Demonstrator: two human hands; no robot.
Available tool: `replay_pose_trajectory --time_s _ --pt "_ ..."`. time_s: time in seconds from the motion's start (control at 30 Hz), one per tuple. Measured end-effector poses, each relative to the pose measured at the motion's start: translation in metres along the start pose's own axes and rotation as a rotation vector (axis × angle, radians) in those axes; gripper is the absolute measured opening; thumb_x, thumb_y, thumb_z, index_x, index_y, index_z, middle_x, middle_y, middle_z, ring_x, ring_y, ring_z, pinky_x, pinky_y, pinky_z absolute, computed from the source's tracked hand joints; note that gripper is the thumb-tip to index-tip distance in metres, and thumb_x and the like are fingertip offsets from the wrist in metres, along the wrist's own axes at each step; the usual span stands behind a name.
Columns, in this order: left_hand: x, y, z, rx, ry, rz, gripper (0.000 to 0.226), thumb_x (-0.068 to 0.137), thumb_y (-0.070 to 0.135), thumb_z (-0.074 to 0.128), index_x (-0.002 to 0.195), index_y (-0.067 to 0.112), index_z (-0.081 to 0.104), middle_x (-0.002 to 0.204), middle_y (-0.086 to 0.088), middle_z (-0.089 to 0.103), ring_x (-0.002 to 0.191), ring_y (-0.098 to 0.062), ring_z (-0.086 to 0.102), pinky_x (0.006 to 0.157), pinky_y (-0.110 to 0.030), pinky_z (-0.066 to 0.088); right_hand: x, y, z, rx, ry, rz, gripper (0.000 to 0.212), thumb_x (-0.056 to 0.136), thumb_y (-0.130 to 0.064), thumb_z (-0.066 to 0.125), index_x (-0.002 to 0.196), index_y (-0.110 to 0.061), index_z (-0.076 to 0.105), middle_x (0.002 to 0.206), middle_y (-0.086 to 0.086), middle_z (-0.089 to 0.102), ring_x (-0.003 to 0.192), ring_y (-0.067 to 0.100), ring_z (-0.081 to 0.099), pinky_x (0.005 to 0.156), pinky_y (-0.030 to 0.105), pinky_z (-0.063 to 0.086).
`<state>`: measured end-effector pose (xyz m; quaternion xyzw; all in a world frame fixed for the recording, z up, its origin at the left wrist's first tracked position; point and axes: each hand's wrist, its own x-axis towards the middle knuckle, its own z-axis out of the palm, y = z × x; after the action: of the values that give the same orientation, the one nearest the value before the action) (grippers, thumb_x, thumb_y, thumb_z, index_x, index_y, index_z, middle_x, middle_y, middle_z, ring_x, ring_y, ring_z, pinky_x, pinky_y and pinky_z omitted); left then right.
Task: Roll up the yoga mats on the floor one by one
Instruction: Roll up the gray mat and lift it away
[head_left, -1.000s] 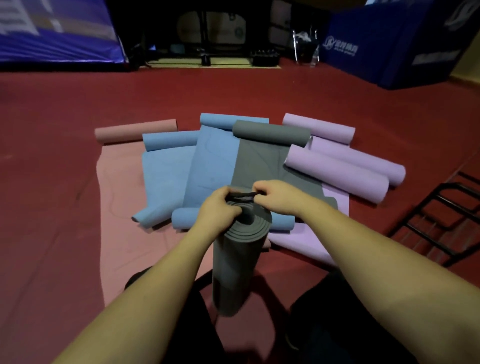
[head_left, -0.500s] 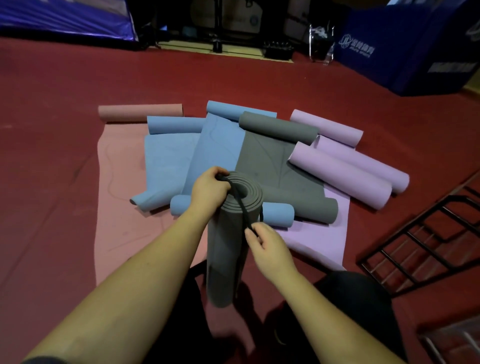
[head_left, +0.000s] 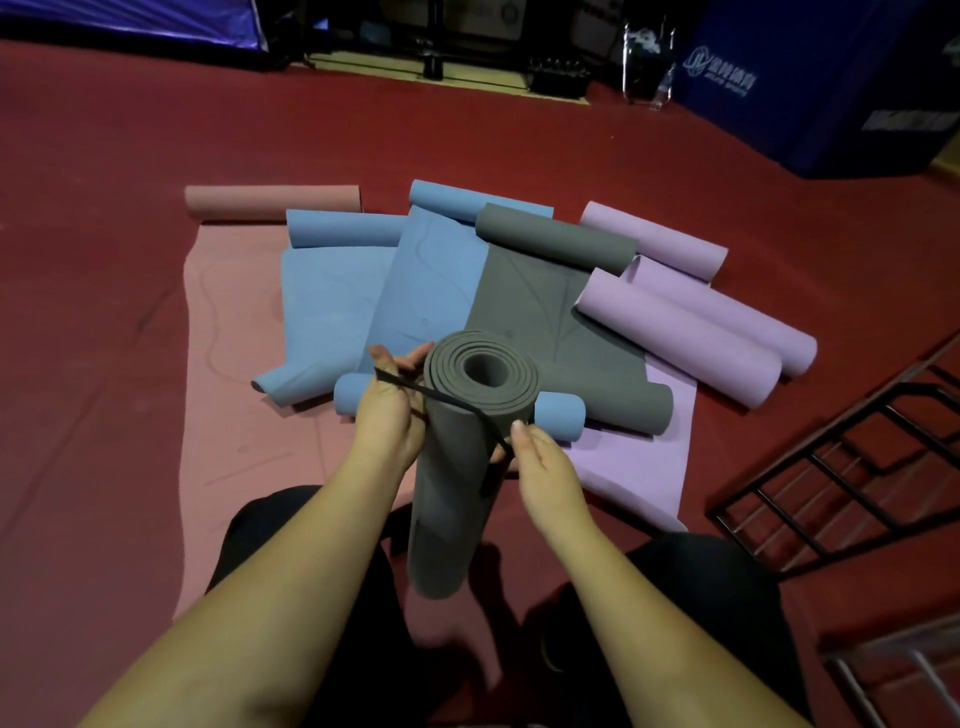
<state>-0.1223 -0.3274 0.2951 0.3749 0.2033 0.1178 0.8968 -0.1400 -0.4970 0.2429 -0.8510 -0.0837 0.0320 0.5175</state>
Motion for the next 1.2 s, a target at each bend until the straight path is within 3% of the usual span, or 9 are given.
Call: replay_pose_trajectory --time_s 0.13,0.2,0.37,0.53,0.63,0.87,0.97,1.07,1.2 --pt "-0.005 0.0 -0.006 0.114 0.061 0.033 0.054 0.11 0.031 0.021 0.074 0.007 0.053 0.074 -0.004 0.074 0.057 -0.011 0.067 0.052 -0.018 0.051 -0.002 0.003 0.006 -0.33 0.029 -0.17 0.053 0.087 -0.059 0.036 0.066 -0.023 0.068 0.077 -0.008 0.052 0.086 0.017 0.054 0.079 0.034 0.031" --pt "-0.004 -0.003 -0.018 0.213 0.079 0.061 0.042 0.109 0.027 0.03 0.076 0.009 0.048 0.071 0.005 0.072 0.058 -0.011 0.062 0.053 -0.018 0.047 0.0 0.005 0.009 -0.319 0.028 -0.182 0.047 0.085 -0.058 0.045 0.07 -0.021 0.07 0.076 -0.011 0.045 0.083 0.014 0.05 0.077 0.033 0.032" --pt "0.005 -0.015 -0.041 0.653 0.047 0.112 0.021 0.101 0.016 0.047 0.092 -0.001 0.057 0.081 0.008 0.067 0.082 -0.014 0.059 0.073 -0.028 0.051 -0.005 0.006 0.009 0.212 0.054 -0.018 0.015 0.091 -0.016 0.061 0.082 -0.01 0.072 0.088 -0.002 0.058 0.087 0.009 0.058 0.083 0.026 0.044" --pt "0.005 -0.017 -0.046 0.752 -0.11 0.094 0.017 0.093 -0.002 0.044 0.085 0.011 0.052 0.114 0.007 0.07 0.099 -0.016 0.062 0.084 -0.033 0.053 -0.008 -0.012 0.008 0.866 0.404 0.314 0.013 0.095 -0.008 0.052 0.09 -0.016 0.06 0.083 -0.003 0.062 0.08 0.014 0.056 0.077 0.025 0.048" --pt "-0.005 -0.011 -0.04 0.604 -0.141 -0.011 0.032 0.08 -0.017 0.033 0.095 0.002 0.054 0.107 -0.007 0.068 0.085 -0.012 0.063 0.069 -0.02 0.048 0.01 -0.02 0.008 0.851 0.44 0.293 0.018 0.1 -0.025 0.048 0.109 -0.022 0.063 0.108 -0.01 0.066 0.101 0.004 0.06 0.09 0.015 0.046" --pt "-0.017 -0.012 -0.008 0.41 -0.115 -0.005 0.057 0.108 0.043 0.018 0.126 0.015 0.064 0.118 0.001 0.071 0.116 -0.01 0.062 0.088 -0.017 0.05 0.03 -0.004 0.023 0.825 0.264 0.451 0.051 0.104 -0.048 0.031 0.128 -0.016 0.062 0.113 -0.007 0.067 0.102 0.005 0.06 0.088 0.02 0.046" --pt "-0.02 -0.024 -0.003 0.426 0.094 -0.079 0.047 0.106 0.05 0.028 0.109 0.022 0.065 0.11 0.007 0.068 0.111 -0.014 0.059 0.095 -0.024 0.044 0.036 0.012 0.034 0.762 0.277 0.638 0.062 0.098 -0.057 0.041 0.135 -0.009 0.055 0.127 -0.001 0.062 0.106 0.015 0.058 0.086 0.024 0.043" --pt "-0.019 -0.035 -0.013 0.503 0.124 -0.227 0.048 0.105 0.05 0.033 0.132 0.018 0.055 0.117 0.004 0.057 0.095 -0.008 0.054 0.089 -0.027 0.039 0.031 0.031 0.032 0.522 0.162 0.644 0.074 0.09 -0.07 0.04 0.135 -0.013 0.054 0.129 0.004 0.061 0.111 0.021 0.059 0.097 0.035 0.048" --pt "0.002 -0.03 -0.017 0.619 0.136 -0.188 0.04 0.104 0.039 0.038 0.124 0.015 0.063 0.121 0.001 0.067 0.094 -0.01 0.06 0.069 -0.022 0.043 0.051 0.031 0.009 0.499 0.212 0.518 0.05 0.091 -0.054 0.046 0.121 -0.02 0.066 0.119 -0.004 0.067 0.113 0.019 0.06 0.102 0.04 0.047"
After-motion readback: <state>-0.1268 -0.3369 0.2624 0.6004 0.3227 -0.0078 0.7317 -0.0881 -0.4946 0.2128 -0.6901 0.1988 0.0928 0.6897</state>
